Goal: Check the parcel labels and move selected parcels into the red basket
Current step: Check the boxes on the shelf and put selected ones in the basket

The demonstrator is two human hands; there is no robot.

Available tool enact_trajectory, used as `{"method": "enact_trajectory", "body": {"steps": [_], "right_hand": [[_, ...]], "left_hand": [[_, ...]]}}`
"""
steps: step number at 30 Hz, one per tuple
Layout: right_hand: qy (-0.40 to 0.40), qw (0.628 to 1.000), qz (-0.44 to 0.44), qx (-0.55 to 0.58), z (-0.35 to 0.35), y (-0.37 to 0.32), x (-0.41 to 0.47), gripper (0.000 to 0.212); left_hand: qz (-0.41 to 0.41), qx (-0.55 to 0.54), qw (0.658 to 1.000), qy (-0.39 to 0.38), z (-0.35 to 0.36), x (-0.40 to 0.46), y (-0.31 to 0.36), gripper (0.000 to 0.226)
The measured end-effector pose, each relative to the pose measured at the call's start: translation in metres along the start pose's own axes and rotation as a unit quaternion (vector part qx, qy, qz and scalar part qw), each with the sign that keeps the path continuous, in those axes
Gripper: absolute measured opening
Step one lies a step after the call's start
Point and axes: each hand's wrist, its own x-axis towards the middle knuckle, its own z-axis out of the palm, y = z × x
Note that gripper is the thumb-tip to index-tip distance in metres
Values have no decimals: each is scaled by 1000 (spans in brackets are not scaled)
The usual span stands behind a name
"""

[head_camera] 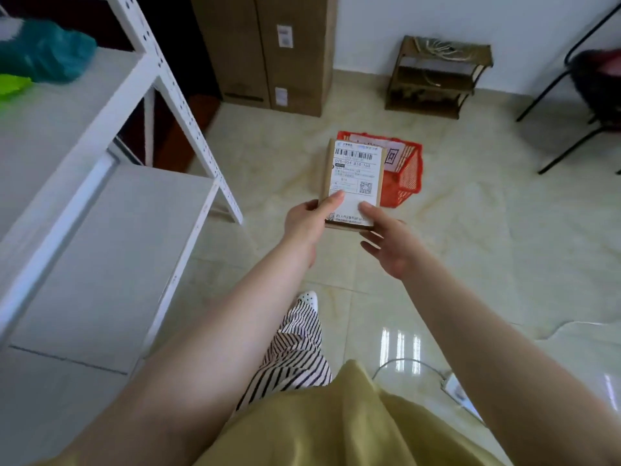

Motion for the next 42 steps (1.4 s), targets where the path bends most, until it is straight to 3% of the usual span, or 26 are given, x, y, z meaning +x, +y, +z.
{"method": "enact_trajectory", "body": {"steps": [5, 10, 15, 18, 20, 26, 33, 38, 42], "right_hand": [[29, 999, 1, 15, -13, -55, 72, 38], [51, 999, -1, 17, -24, -109, 136, 48], [69, 997, 9, 34, -46, -162, 194, 38], [65, 997, 12, 34, -62, -191, 233, 44], [61, 998, 19, 28, -71, -210, 262, 48], [33, 999, 39, 18, -98, -278, 351, 33], [-9, 998, 57, 3, -114, -345, 446, 70], [9, 996, 84, -3, -106, -364, 509, 50], [31, 994, 104, 26, -104, -366, 562, 60]], "left_hand": [[-10, 14, 999, -31, 40, 88, 40, 27], [-17, 35, 998, -56, 75, 165, 84, 38], [-18, 50, 995, -82, 117, 231, 124, 39], [-27, 39, 994, -95, 143, 269, 140, 44], [-41, 28, 994, -100, 160, 295, 153, 43], [-85, 0, 994, -66, 215, 369, 197, 24], [-93, 0, 995, -44, 258, 457, 239, 24], [-123, 3, 992, -14, 271, 530, 244, 40], [-150, 37, 987, -49, 279, 591, 238, 40]]}}
